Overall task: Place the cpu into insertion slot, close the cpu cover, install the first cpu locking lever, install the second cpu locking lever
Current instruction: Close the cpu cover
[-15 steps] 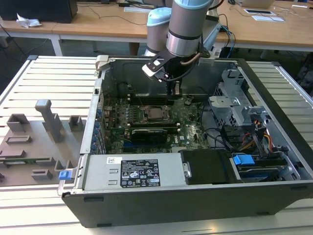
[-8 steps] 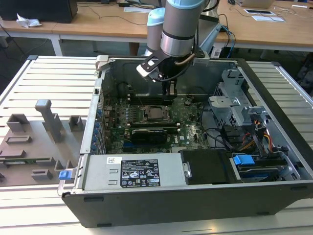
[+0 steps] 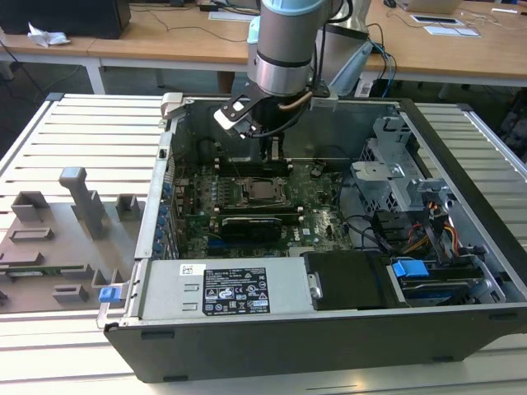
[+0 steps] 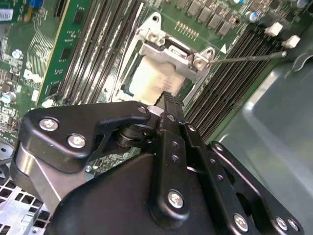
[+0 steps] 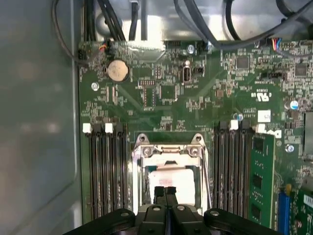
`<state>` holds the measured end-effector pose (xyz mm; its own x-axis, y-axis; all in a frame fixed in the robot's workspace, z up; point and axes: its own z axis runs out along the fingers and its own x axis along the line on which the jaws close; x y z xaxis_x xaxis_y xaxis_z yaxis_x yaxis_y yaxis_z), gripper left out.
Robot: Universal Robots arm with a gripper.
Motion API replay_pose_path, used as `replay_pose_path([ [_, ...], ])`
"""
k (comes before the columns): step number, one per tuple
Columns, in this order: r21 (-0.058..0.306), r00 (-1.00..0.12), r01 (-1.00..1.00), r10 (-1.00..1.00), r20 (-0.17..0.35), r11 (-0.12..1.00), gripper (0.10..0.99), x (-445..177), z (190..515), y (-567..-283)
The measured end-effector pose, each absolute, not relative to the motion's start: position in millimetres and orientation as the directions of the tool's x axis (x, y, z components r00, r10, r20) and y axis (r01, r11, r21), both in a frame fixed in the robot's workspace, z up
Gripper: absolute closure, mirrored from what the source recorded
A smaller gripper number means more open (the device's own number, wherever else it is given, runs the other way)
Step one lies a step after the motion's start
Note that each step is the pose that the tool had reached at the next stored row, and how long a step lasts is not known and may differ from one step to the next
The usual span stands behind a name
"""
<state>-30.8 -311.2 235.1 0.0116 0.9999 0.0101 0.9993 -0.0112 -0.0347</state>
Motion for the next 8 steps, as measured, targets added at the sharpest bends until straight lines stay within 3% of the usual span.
replay_pose_path([
  [8,-0.035,0.012,0.999,1.0,0.01,-0.011,0.98,-46.8,229.6,-311.3],
])
